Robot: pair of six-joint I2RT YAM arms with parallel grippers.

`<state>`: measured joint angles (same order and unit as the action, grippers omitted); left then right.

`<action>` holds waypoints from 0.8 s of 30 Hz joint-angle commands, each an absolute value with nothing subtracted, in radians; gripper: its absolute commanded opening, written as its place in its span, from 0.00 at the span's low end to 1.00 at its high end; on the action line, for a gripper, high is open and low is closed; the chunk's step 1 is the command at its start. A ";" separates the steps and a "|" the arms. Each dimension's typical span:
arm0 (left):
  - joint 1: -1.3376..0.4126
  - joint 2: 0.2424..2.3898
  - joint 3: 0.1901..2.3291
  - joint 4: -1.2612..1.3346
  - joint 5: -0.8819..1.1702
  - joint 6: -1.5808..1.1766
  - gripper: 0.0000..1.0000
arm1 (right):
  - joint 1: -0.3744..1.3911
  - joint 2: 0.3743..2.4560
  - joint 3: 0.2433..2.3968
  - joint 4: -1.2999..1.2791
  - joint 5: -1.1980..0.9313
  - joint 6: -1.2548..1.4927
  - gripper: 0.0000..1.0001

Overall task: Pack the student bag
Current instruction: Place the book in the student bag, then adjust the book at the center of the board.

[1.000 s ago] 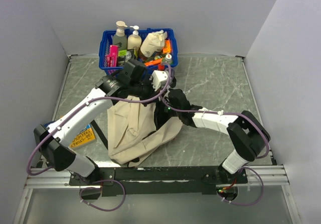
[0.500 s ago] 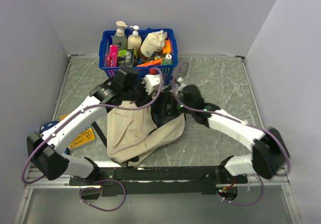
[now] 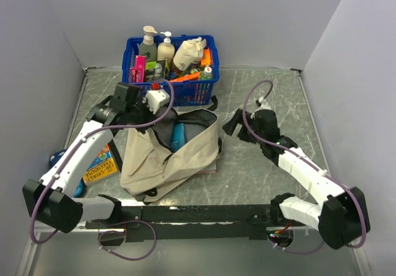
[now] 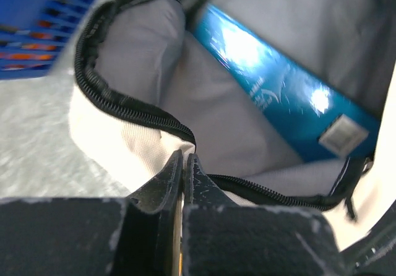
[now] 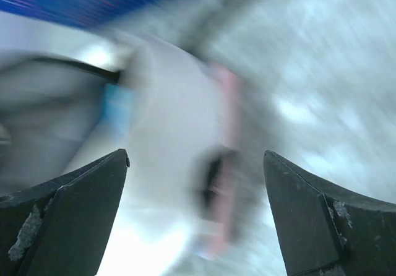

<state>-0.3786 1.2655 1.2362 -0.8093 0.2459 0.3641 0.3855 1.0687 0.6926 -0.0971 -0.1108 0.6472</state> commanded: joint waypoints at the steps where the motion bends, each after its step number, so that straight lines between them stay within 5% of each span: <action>1: -0.292 1.206 1.313 -0.764 0.172 0.347 0.01 | 0.377 1.088 0.660 -0.138 -0.025 0.620 0.97; 8: -0.212 1.201 1.447 -0.675 0.015 0.276 0.01 | 0.377 1.167 0.604 -0.072 -0.077 0.638 0.96; 17: -0.221 1.299 1.302 -0.718 0.121 0.278 0.01 | 0.431 1.250 0.637 -0.009 -0.126 0.649 0.95; 24: -0.396 1.408 1.122 -0.615 0.047 0.287 0.01 | 0.511 1.334 0.721 0.031 -0.089 0.658 0.95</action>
